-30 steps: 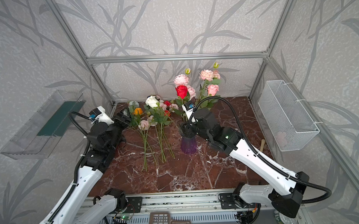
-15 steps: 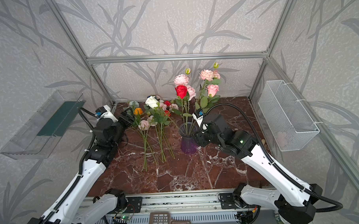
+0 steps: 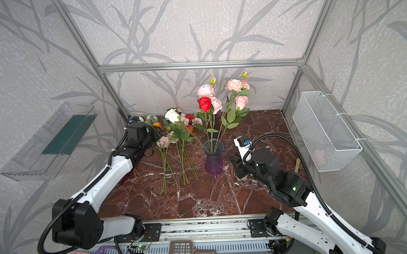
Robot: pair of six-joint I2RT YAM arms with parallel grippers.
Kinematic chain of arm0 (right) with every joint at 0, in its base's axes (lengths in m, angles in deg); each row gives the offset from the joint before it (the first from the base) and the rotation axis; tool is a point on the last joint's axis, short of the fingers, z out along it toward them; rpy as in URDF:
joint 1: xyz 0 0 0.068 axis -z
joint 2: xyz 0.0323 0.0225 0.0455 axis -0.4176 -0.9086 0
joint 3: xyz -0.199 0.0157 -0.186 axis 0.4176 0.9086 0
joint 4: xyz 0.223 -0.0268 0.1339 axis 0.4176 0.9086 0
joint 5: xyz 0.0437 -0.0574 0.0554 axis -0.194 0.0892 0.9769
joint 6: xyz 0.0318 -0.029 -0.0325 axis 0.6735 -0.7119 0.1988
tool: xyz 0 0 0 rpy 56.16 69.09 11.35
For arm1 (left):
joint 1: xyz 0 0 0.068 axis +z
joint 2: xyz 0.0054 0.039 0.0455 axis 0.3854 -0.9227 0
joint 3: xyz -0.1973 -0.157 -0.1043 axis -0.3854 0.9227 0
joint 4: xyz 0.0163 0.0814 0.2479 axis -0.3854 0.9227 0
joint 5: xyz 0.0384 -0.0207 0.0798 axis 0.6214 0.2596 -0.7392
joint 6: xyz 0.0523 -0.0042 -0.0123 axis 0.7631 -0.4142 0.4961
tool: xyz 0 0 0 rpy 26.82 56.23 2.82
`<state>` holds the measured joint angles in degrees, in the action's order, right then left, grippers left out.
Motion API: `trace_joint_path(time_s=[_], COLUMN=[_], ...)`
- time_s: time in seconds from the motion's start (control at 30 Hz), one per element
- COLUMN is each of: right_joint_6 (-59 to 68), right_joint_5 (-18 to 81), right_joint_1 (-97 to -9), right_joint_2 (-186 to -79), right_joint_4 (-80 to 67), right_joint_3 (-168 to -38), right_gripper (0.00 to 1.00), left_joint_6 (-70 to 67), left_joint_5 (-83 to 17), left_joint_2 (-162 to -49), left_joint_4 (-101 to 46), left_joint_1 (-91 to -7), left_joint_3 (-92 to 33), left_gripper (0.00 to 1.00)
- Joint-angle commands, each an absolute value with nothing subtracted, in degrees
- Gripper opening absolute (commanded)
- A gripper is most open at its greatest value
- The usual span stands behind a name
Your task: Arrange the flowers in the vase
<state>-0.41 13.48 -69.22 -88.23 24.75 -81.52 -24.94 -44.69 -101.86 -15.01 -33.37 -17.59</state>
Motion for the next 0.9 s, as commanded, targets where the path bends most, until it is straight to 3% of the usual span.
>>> trace_joint_path(time_s=[0.0,0.1,0.4,0.6,0.87], right_joint_6=[2.1,2.5,1.9,2.1,2.3], right_joint_5=[13.2,13.4,13.0,14.0,15.3], right_joint_1=[-69.1,-69.1,-68.8,-68.0,-66.9], right_joint_2=[-88.2,-88.2,-88.8,-89.9,-90.9], right_joint_4=[18.4,16.2,14.0,12.7,11.8], right_joint_3=[-78.9,-76.9,-74.6,-74.1,-74.0], right_gripper=[0.27,0.24,0.24,0.24,0.24], left_joint_6=[-21.8,-20.8,-12.6,-8.2,-6.6], left_joint_5=[-44.3,-45.2,-40.3,-44.6,-42.0], left_joint_2=[-107.2,-114.1,-129.5,-133.2,-131.6], left_joint_4=[-6.7,0.1,12.2,13.9,11.4], left_joint_1=[-32.8,-32.2,-32.1,-33.8,-40.3], left_joint_3=[-22.4,-27.2,-38.9,-40.8,-40.8], left_gripper=[0.42,0.34,0.33,0.32,0.31])
